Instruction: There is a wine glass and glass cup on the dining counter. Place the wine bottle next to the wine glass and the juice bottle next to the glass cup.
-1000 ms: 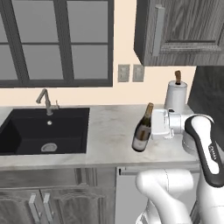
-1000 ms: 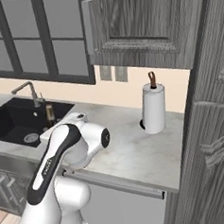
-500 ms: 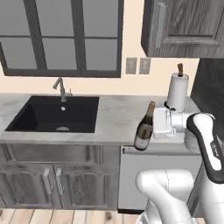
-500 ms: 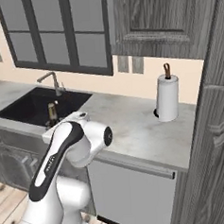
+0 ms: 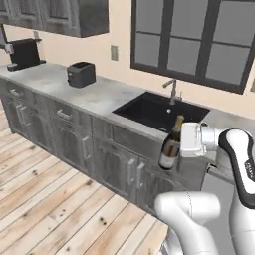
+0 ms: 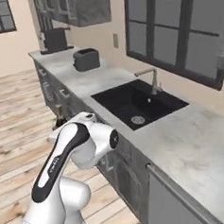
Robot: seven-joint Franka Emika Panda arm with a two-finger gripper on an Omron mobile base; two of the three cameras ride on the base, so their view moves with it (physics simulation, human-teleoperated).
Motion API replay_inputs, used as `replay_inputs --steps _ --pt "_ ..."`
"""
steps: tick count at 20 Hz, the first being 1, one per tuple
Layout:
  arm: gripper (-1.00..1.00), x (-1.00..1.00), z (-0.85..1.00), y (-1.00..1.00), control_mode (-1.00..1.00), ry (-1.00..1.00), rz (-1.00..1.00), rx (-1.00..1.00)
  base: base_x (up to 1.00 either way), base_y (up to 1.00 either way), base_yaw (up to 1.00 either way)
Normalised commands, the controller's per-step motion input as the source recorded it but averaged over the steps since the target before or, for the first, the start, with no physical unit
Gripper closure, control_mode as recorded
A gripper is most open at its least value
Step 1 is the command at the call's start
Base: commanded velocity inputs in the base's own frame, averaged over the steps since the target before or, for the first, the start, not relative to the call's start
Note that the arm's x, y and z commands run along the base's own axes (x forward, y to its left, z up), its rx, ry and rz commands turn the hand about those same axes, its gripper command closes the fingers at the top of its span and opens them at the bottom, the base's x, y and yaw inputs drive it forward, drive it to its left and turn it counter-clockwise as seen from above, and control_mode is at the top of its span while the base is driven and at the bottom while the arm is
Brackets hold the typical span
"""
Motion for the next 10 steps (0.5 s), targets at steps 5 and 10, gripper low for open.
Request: replay_inputs --steps 5,10 --pt "1.0 0.0 0.0 0.0 1.0 0.0 0.0 0.0 -0.03 0.0 1.0" --pt "1.0 0.0 0.0 0.0 1.0 0.0 0.0 0.0 -0.03 0.0 1.0"
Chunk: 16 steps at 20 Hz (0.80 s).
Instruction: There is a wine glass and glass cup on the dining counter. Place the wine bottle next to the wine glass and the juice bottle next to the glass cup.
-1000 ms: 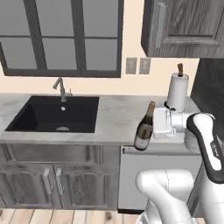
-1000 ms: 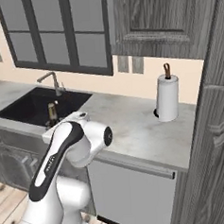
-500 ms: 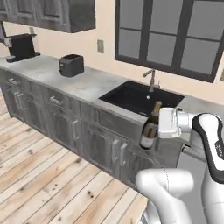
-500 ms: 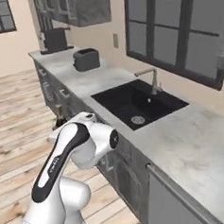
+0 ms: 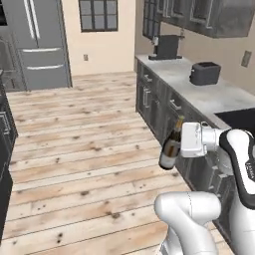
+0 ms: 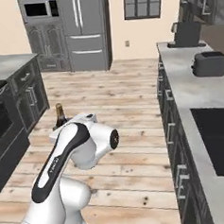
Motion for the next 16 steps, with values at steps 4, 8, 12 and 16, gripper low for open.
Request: replay_inputs --steps 4,8,12,16 --pt "1.0 0.0 0.0 0.0 1.0 0.0 0.0 0.0 -0.01 0.01 1.0" --pt "1.0 0.0 0.0 0.0 1.0 0.0 0.0 0.0 0.53 0.0 0.63" --pt "1.0 0.0 0.0 0.0 1.0 0.0 0.0 0.0 0.85 -0.07 0.24" --pt "1.0 0.0 0.0 0.0 1.0 0.0 0.0 0.0 0.86 -0.12 0.12"
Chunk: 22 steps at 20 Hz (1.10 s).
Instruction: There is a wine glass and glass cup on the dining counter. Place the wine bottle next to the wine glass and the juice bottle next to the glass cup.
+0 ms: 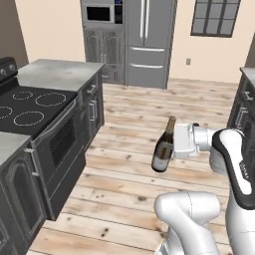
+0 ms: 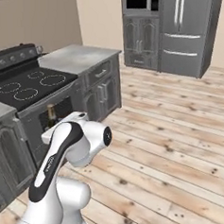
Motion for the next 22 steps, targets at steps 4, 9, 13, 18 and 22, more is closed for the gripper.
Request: replay_inputs --steps 4,9,13,18,22 --pt "1.0 0.0 0.0 0.0 1.0 0.0 0.0 0.0 0.87 -0.16 0.05" --pt "1.0 0.0 0.0 0.0 1.0 0.0 0.0 0.0 0.89 -0.19 0.03" --pt "1.0 0.0 0.0 0.0 1.0 0.0 0.0 0.0 0.9 -0.22 0.03" --pt "1.0 0.0 0.0 0.0 1.0 0.0 0.0 0.0 0.91 -0.22 0.03" --pt "1.0 0.0 0.0 0.0 1.0 0.0 0.0 0.0 0.91 -0.22 0.03"
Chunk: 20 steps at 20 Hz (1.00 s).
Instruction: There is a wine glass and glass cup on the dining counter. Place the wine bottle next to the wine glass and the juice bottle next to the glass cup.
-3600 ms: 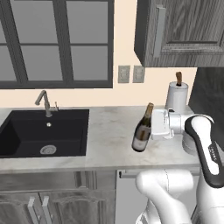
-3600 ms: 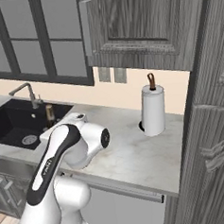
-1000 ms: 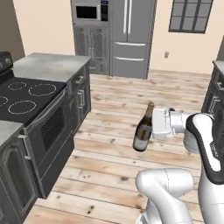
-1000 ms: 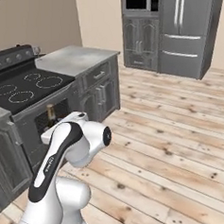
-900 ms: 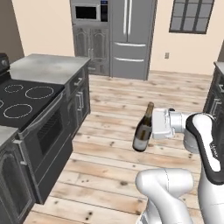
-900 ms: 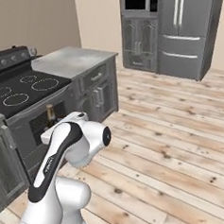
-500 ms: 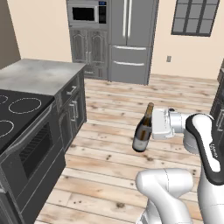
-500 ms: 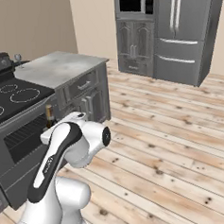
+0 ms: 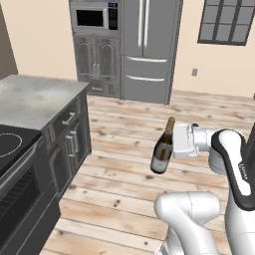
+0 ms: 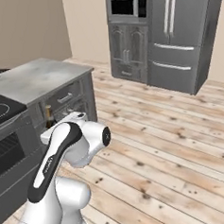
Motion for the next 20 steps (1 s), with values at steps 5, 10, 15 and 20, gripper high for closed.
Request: replay_inputs --steps 5,10,15,20 --pt "1.0 0.0 0.0 0.0 1.0 0.0 0.0 0.0 0.9 -0.21 0.03" --pt "1.0 0.0 0.0 0.0 1.0 0.0 0.0 0.0 0.9 -0.2 0.05" --pt "1.0 0.0 0.0 0.0 1.0 0.0 0.0 0.0 0.9 -0.2 0.05" --pt "1.0 0.0 0.0 0.0 1.0 0.0 0.0 0.0 0.89 -0.19 0.06"
